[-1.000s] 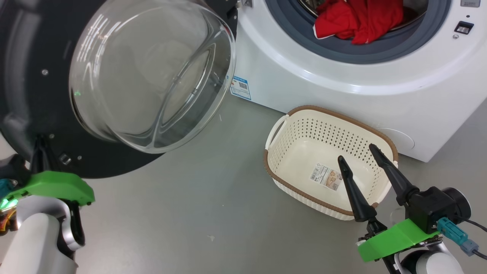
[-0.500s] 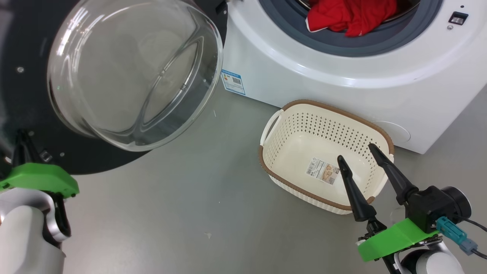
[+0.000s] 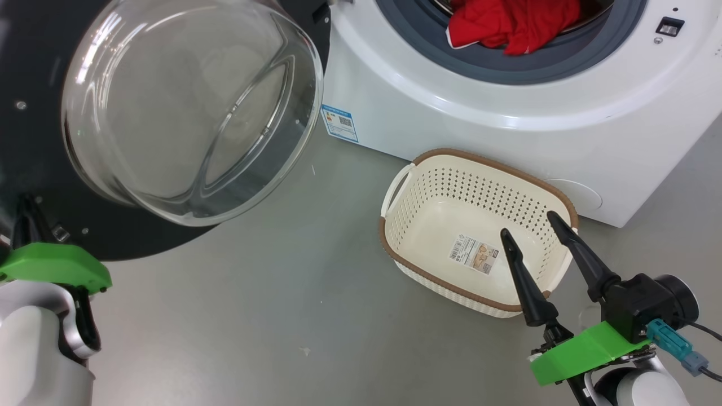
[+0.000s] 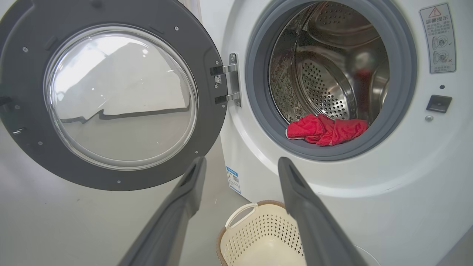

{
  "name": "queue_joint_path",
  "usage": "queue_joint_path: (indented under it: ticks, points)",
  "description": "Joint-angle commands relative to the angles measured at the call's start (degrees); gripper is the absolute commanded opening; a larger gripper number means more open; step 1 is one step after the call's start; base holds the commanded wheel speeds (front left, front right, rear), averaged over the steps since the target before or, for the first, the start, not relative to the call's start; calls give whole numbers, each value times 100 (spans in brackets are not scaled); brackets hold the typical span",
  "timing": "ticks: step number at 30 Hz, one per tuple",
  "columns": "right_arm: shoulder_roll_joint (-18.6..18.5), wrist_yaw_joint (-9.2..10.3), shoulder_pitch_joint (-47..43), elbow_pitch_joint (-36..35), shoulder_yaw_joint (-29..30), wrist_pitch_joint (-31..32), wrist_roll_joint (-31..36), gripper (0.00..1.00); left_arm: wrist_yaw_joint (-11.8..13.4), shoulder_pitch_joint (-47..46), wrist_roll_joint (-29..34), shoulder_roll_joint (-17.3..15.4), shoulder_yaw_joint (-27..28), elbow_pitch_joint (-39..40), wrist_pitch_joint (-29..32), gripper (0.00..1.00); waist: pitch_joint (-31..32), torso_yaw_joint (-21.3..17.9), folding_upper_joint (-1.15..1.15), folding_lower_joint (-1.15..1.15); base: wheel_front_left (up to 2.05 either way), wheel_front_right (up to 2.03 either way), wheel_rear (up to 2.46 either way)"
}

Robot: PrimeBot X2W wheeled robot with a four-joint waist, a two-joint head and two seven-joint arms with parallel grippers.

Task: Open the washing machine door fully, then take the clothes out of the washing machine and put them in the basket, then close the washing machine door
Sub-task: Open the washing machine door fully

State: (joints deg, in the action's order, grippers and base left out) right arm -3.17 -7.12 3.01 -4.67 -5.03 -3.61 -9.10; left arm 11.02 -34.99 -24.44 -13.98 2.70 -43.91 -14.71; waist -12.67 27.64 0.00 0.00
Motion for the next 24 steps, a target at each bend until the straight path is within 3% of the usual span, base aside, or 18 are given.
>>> queue_joint_path:
  ticks: [1,9,16,19,20,21,22,23,24]
  points:
    - [29,-36,206,-122,-157,-67,-36,100,-46,-107,102,-282,261,144,-29,0,17,0,0,0,0,0,0]
    - [29,-36,188,-17,-120,-188,-146,100,-129,196,327,-81,310,665,-29,0,148,-29,0,0,0,0,0]
    - [29,-36,120,100,-39,-345,-254,100,-33,719,588,69,310,1834,-29,0,336,-153,0,0,0,0,0]
    - [29,-36,107,148,27,-406,-272,100,-7,932,629,139,225,2419,-4,25,394,-240,0,0,0,0,0]
    - [29,-36,104,163,49,-426,-284,100,11,999,655,149,187,2613,39,41,410,-273,0,0,0,0,0]
    - [29,-36,104,175,70,-442,-282,100,25,1067,670,155,151,2790,123,47,423,-308,0,0,0,0,0]
    - [29,-36,107,189,90,-463,-283,100,44,1133,698,148,114,2959,209,65,437,-347,0,0,0,0,0]
    - [29,-36,112,203,106,-481,-285,100,63,1186,726,139,85,3141,261,96,449,-391,0,0,0,0,0]
    - [29,-36,117,216,122,-502,-291,100,64,1236,727,145,58,3310,320,100,460,-438,0,0,0,0,0]
